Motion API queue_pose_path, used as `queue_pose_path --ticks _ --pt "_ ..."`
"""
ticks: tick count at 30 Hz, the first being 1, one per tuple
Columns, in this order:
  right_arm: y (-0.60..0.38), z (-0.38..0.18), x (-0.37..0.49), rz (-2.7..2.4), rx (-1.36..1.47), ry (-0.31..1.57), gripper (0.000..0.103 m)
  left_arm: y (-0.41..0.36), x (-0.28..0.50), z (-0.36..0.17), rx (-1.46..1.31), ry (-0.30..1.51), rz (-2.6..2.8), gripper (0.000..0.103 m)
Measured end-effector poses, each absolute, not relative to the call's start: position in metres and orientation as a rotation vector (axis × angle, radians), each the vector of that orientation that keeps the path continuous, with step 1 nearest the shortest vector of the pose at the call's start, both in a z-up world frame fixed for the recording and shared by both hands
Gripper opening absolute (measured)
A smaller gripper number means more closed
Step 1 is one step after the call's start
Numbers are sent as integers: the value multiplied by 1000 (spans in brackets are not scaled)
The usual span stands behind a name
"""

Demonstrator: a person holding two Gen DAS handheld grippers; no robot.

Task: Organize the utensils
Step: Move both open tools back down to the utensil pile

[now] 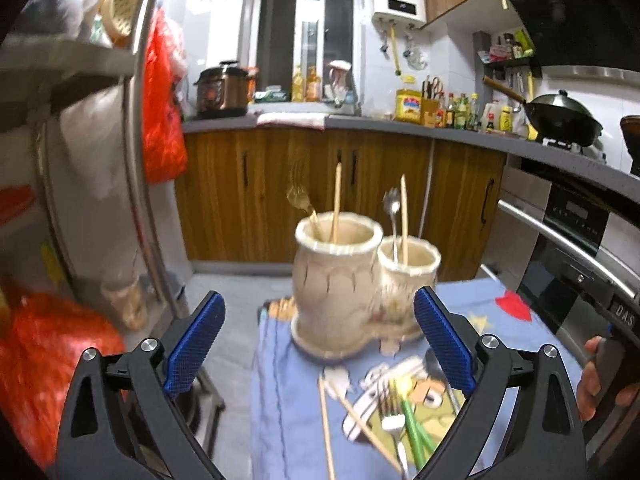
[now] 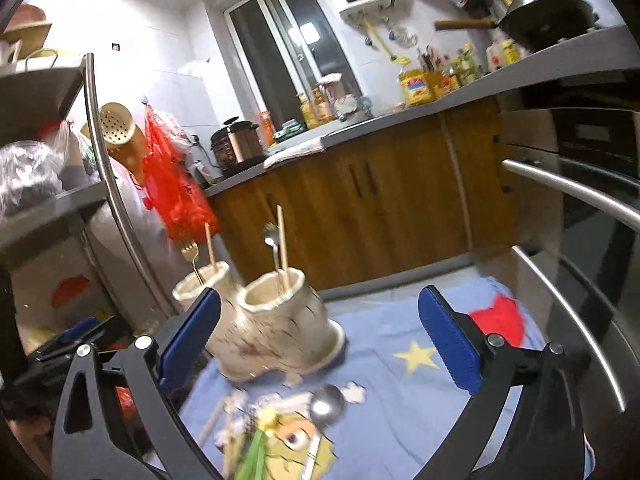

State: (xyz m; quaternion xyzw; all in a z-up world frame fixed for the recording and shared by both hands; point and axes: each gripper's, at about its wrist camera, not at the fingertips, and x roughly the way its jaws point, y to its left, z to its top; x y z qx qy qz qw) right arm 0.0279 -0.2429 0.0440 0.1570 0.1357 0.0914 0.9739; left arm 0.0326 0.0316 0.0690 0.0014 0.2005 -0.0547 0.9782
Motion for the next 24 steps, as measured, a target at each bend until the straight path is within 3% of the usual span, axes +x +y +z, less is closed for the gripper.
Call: queue_pose_path --ticks 13,24 --pt "-236 -8 40 123 213 413 98 54 31 -10 -17 550 -37 95" --pt "-203 -29 58 205 62 613 98 39 41 -26 60 653 -62 95"
